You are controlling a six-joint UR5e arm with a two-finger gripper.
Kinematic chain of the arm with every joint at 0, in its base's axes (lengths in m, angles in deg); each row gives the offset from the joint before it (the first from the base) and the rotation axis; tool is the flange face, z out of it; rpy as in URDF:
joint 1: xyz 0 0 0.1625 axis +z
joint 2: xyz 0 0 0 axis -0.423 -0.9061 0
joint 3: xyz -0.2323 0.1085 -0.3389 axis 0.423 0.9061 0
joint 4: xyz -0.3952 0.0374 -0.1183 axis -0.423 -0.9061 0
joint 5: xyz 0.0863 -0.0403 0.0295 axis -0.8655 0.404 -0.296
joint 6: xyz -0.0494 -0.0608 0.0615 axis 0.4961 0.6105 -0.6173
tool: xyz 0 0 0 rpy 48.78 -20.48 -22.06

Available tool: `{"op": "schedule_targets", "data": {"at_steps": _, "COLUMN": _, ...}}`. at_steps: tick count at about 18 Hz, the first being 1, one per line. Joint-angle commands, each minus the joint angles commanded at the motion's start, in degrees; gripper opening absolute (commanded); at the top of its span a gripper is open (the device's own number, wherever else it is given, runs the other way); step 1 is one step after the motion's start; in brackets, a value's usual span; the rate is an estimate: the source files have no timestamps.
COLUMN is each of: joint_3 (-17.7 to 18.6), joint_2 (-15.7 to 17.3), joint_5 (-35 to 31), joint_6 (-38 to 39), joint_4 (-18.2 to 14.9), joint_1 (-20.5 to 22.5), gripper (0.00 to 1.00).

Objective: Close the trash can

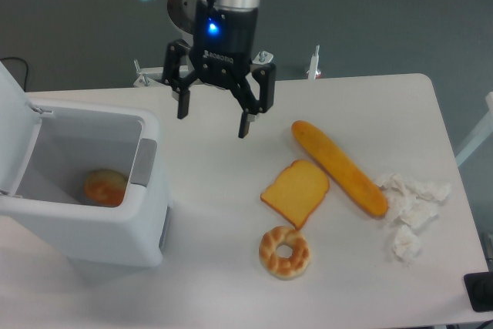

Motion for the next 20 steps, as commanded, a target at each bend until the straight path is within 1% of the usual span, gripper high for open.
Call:
{"op": "schedule_targets", "data": {"at_steps": 3, "joint_3": -2.45, "joint_2": 0.09, "joint_5": 4.3, "joint_6": 11.41, "joint_4": 0.09, "joint_1": -1.32, "gripper": 1.0}}
{"op": "schedule_targets", "data": {"at_steps": 4, "joint_3": -3.16, "joint_2": 0.17, "joint_5": 5.54, "joint_6": 14.15, "joint_4": 0.26, "joint_1": -1.93, "gripper": 1.0}}
{"op": "schedule_targets", "data": {"at_steps": 7, "joint_3": -3.34, "joint_2": 2.02, "joint_5": 6.43, "joint_6": 15.85, "joint_4": 0.18, "joint_1": -3.78, "gripper": 1.0}}
{"op": "schedule_targets", "data": {"at_steps": 10, "joint_3": -3.25, "joint_2": 3.16, "joint_5": 7.3, "joint_6": 16.37, "joint_4": 0.09, "joint_1": -6.32, "gripper": 1.0}}
{"op": "schedule_targets", "data": {"at_steps": 12, "joint_3": -3.25, "joint_2": 4.04, "joint_5": 8.53, "joint_6": 20.05, "joint_4": 0.18, "joint_1": -7.47, "gripper": 1.0}}
{"op": "schedule_targets", "data": {"at_steps": 13, "joint_3": -3.43, "joint_2": 4.3, "joint_5": 9.58, "joint_6": 21.72, "joint_4": 0.26, "joint_1": -7.74, "gripper": 1.0}}
{"op": "schedule_targets", "data": {"at_steps": 16, "joint_3": -3.34, "joint_2": 5.36, "joint_5": 14.15, "joint_6": 22.62, "joint_4": 0.26, "joint_1": -9.58, "gripper": 1.0}}
{"op": "schedule_targets", "data": {"at_steps": 18, "joint_3": -2.99, "joint_2": 7.11, "joint_5": 14.78, "joint_6": 22.88, "joint_4": 0.18, "joint_1": -9.76, "gripper": 1.0}}
{"op": "schedule_targets", "data": {"at_steps": 20, "joint_3": -2.9, "joint_2": 7.56, "joint_5": 16.53, "joint_6": 24.54, "joint_4": 0.18, "joint_1": -10.9, "gripper": 1.0}}
